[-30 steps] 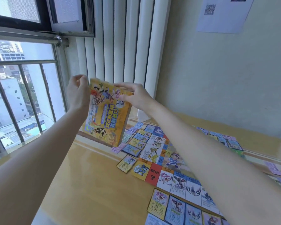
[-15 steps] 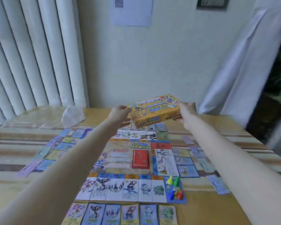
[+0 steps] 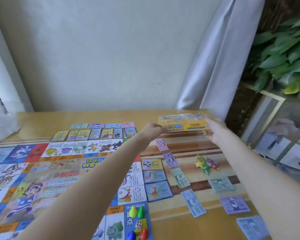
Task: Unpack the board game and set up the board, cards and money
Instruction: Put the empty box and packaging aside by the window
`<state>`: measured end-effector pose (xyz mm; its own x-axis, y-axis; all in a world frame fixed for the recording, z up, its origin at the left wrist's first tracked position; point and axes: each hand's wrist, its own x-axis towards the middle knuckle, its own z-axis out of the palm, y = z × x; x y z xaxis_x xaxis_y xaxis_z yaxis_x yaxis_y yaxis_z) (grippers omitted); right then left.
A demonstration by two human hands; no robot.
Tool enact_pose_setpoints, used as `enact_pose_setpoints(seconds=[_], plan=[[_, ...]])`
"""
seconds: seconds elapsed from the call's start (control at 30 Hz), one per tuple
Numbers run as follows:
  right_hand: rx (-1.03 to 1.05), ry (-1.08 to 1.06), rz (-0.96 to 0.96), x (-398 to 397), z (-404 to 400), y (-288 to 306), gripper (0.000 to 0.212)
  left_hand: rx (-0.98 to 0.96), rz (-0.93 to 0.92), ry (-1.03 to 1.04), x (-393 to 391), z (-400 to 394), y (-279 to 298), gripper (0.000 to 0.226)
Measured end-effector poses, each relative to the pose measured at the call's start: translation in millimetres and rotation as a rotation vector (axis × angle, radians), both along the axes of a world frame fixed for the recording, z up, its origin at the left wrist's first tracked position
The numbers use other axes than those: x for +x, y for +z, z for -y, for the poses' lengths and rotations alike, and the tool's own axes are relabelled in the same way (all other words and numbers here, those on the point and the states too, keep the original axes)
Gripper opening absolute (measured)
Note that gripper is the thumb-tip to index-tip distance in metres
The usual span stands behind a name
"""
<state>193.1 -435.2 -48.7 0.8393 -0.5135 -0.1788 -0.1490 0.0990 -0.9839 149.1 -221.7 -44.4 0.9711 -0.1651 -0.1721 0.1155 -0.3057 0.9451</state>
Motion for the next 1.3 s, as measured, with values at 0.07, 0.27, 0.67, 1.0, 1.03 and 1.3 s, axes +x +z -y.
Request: enact_pose_setpoints(seconds=[0.07, 0.27, 0.67, 1.0, 1.03, 1.3], plan=[[0.058, -0.021, -0.006, 6, 10, -5, 0.026, 0.017, -0.011, -0.027, 5, 12, -2, 0.033], [0.126, -0.002, 0.002, 14, 21, -20, 0.049, 0.191, -0.028, -0.142, 13, 38, -7, 0.053], [-0.260, 0.388, -0.007, -24, -103, 19, 0.029, 0.326, 0.157, 0.100, -20, -50, 8, 0.048], [-0.729, 1.177, 0.123, -72, -358, 24, 0.022, 0.502, 0.174, 0.496, -111, -272, 13, 0.037], [-0.780, 1.239, 0.161, -74, -383, 19, 0.024, 0.501, 0.158, 0.537, -118, -296, 10, 0.035], [-1.108, 1.550, 0.327, -71, -547, -11, 0.040, 1.086, 0.143, 0.619, -143, -435, -11, 0.038]])
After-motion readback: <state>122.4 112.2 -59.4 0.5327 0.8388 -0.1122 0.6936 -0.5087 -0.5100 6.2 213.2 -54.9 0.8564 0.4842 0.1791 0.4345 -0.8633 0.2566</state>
